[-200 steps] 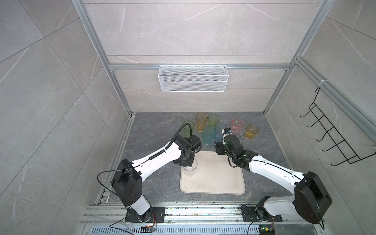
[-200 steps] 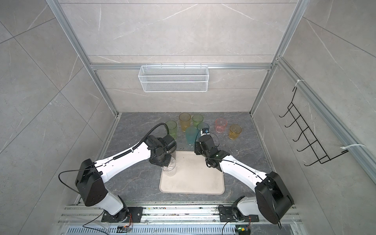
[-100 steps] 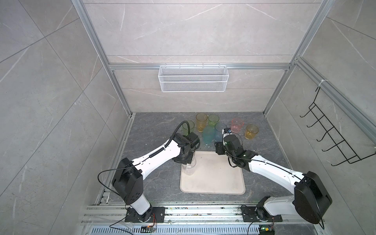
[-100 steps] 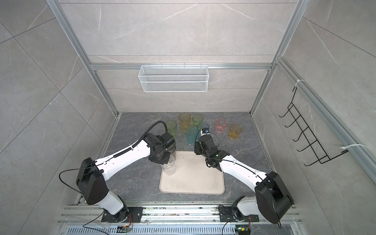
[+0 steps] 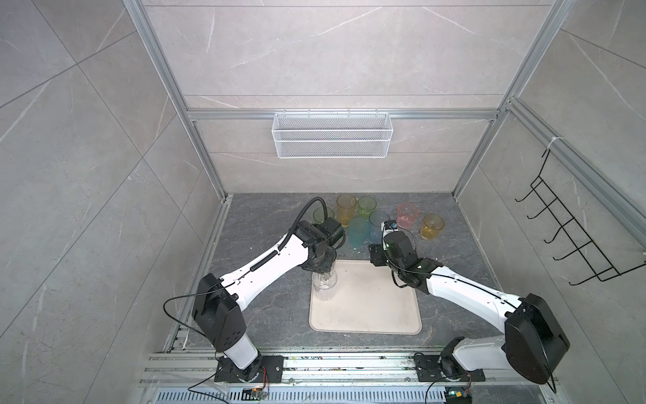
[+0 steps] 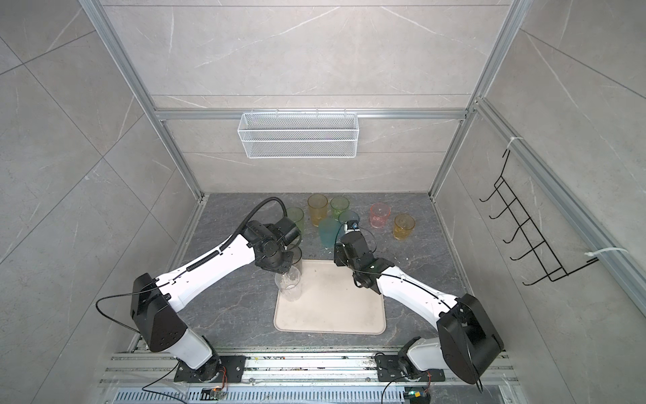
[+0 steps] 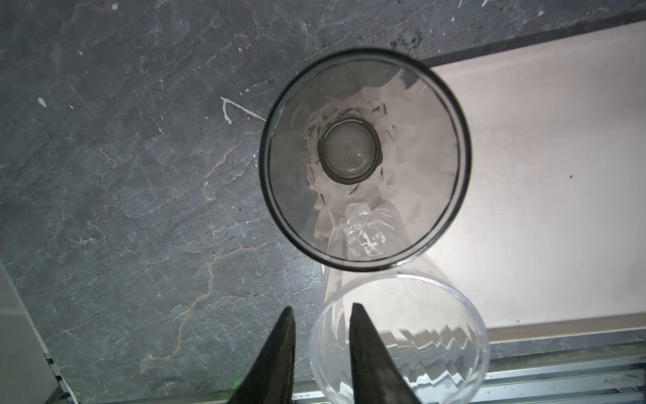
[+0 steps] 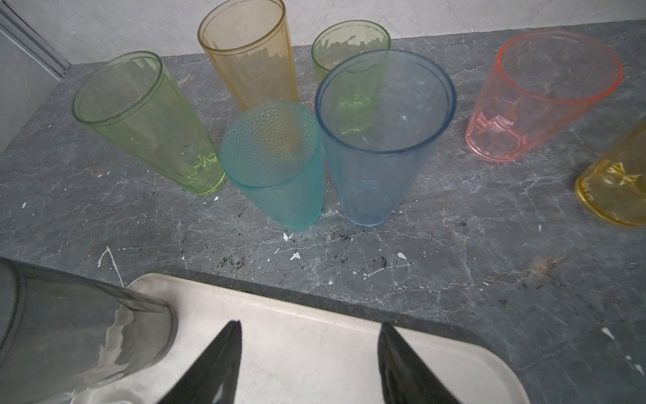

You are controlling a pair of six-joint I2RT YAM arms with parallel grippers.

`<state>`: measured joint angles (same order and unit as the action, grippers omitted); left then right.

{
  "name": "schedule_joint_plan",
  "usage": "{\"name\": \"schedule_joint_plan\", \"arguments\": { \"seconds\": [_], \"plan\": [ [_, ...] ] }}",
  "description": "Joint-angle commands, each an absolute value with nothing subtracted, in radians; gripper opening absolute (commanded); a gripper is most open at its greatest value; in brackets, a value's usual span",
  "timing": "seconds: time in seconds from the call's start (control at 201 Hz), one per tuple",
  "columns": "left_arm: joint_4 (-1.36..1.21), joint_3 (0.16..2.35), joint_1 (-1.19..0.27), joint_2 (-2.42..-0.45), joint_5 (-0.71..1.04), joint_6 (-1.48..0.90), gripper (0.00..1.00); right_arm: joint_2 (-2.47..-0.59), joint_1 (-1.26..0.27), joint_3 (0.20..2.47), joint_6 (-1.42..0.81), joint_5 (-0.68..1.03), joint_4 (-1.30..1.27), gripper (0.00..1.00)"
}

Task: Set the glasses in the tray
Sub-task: 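Lower the clear cup onto the tray and open the left gripper, then move the left gripper back to the green cup among the cups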

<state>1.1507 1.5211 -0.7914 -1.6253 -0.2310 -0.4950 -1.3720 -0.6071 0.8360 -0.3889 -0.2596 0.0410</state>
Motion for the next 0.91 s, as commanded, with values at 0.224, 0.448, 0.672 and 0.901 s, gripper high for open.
{"name": "schedule_joint_plan", "arguments": {
  "seconds": [0.224,0.448,0.672,0.901],
  "plan": [
    [1.153,1.655,-0.694,-1.531,-0.264,-0.457,0.37,-1.371,-0.604,0.856,-0.402,-0.278,0.052,0.64],
    [0.962,1.609,-0.547,-1.518,-0.157,-0.513,0.4,-1.362,-0.604,0.853,-0.403,-0.275,0.05,0.64],
    [0.86,1.622,-0.466,-1.585,-0.178,-0.551,0.4,-1.362,-0.604,0.852,-0.4,-0.284,0.05,0.64],
    [0.79,1.688,-0.433,-1.713,-0.175,-0.555,0.4,-1.35,-0.604,0.843,-0.399,-0.295,0.043,0.64]
  ]
}}
